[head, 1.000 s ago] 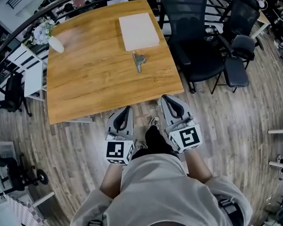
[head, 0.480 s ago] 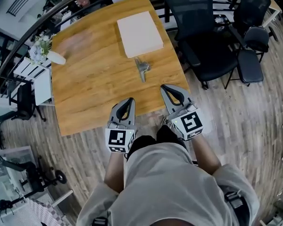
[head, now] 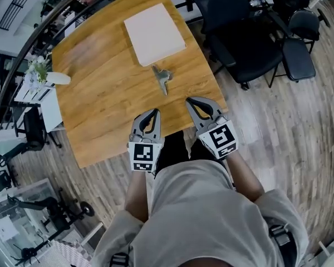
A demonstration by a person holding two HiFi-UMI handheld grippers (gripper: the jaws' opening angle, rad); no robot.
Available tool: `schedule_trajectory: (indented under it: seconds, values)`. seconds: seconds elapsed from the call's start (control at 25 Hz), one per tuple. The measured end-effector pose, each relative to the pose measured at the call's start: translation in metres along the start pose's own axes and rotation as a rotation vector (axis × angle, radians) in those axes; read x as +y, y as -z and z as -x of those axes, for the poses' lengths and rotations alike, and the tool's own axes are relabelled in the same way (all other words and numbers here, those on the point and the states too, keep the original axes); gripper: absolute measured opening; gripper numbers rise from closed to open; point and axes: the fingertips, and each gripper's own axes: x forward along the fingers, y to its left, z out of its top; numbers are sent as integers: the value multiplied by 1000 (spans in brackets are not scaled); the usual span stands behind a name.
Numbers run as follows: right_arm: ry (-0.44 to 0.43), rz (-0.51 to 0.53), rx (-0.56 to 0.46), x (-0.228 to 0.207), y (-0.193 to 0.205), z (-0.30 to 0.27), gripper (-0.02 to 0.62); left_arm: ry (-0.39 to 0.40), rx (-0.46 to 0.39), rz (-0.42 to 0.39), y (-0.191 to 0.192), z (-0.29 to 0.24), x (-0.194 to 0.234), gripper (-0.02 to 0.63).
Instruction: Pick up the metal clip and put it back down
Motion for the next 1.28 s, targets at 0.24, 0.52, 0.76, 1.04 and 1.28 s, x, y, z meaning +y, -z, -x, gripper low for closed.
schedule_trajectory:
  seconds: [0.24, 0.52, 0.76, 1.04, 1.28]
  values:
    - [52, -29, 31, -23, 10, -16, 26, 67, 45, -77, -3, -37, 17, 25]
    - [109, -61, 74, -42, 16, -40, 28, 218, 148, -139, 10, -81, 30, 25]
    - [141, -106, 124, -48, 31, -57, 28, 294, 215, -180, 29, -113, 49, 25]
    - [162, -145, 183, -57, 47, -85, 27, 346, 283, -181, 49, -149, 74, 25]
    - [170, -169, 223, -54, 62, -100, 28, 403, 319, -167, 72, -171, 73, 25]
